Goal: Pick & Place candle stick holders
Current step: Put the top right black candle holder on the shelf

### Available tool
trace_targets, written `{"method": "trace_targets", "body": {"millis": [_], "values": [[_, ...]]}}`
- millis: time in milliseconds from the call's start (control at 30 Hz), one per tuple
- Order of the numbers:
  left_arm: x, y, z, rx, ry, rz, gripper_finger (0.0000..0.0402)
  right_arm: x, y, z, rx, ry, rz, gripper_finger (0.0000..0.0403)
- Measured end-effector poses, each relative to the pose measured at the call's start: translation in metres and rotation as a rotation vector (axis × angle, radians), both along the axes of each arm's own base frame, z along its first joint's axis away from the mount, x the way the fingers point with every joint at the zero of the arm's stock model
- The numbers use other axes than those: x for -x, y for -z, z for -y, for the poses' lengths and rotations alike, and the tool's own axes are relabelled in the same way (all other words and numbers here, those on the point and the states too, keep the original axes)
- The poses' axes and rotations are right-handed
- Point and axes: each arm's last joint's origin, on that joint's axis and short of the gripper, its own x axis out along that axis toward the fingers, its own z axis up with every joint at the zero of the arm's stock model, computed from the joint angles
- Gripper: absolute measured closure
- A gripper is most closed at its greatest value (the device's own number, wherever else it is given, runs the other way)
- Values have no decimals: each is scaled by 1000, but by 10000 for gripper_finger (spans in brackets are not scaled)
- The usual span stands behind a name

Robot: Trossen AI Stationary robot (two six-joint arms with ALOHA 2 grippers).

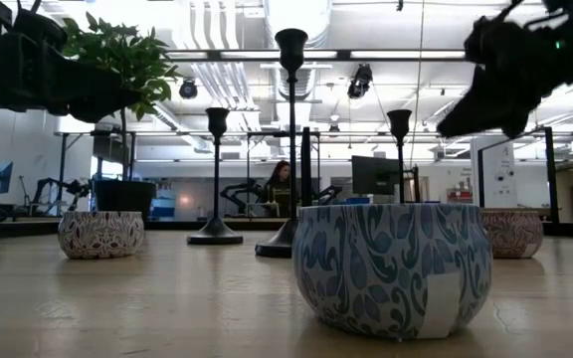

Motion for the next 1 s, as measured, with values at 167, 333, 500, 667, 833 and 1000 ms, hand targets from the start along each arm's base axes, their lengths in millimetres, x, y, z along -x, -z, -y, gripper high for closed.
{"method": "trace_targets", "body": {"millis": [167, 333, 500, 667, 833, 1000], "values": [[0, 0, 0, 0, 0, 1, 3, -4, 18, -1, 9, 10, 21, 313], [0, 0, 0, 0, 1, 0, 3, -8, 27, -2, 16, 18, 18, 308], [0, 0, 0, 0, 0, 1, 3, -13, 27, -3, 21, 18, 2, 314], [0, 0, 0, 0, 0, 0, 3, -16, 25, -4, 24, 16, 1, 325], [0, 0, 0, 0, 0, 1, 3, -16, 23, -4, 20, 18, 9, 334], [0, 0, 0, 0, 1, 1, 3, -18, 20, -5, 20, 17, 13, 340]]}}
